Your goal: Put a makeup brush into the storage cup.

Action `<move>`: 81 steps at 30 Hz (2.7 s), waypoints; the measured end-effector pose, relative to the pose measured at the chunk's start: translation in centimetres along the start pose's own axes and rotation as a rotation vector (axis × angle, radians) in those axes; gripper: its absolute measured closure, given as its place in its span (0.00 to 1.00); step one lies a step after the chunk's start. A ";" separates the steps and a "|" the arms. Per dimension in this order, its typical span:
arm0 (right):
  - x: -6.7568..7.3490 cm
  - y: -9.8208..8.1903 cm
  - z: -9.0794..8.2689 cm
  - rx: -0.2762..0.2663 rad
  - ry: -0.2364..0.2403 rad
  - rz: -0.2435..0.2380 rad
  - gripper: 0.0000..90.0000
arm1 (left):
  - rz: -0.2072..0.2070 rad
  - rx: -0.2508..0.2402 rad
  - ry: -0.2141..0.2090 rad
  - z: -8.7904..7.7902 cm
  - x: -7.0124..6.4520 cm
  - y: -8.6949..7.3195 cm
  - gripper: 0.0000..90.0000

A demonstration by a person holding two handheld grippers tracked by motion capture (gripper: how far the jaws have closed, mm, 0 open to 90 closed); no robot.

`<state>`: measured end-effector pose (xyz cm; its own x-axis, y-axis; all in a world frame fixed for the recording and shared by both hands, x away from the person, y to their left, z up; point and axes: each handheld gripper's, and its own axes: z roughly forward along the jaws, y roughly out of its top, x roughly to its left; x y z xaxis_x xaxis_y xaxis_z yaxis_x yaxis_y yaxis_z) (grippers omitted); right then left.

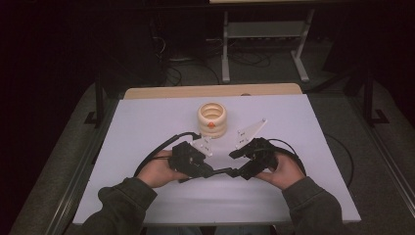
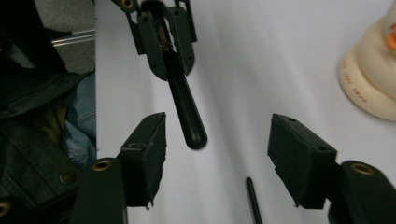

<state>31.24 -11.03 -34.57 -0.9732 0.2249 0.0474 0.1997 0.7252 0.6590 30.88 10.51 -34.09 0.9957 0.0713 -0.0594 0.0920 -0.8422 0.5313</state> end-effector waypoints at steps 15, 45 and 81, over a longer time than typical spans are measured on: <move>0.9 0.2 1.7 0.076 0.147 -0.074 0.84 | 0.066 0.005 -0.025 0.7 -1.0 0.8 0.89; 1.6 -2.6 0.1 -0.020 0.101 -0.108 0.87 | 0.043 0.001 -0.047 0.6 -0.3 -1.6 0.79; 2.9 -1.9 3.3 0.153 0.071 -0.118 0.87 | 0.027 -0.040 -0.041 0.0 -0.7 -2.6 0.61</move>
<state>28.41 -9.63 -38.12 -0.9954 0.0899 0.0334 0.0936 0.8356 0.5413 29.95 12.66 -35.45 0.9966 0.0260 -0.0784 0.0660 -0.8215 0.5664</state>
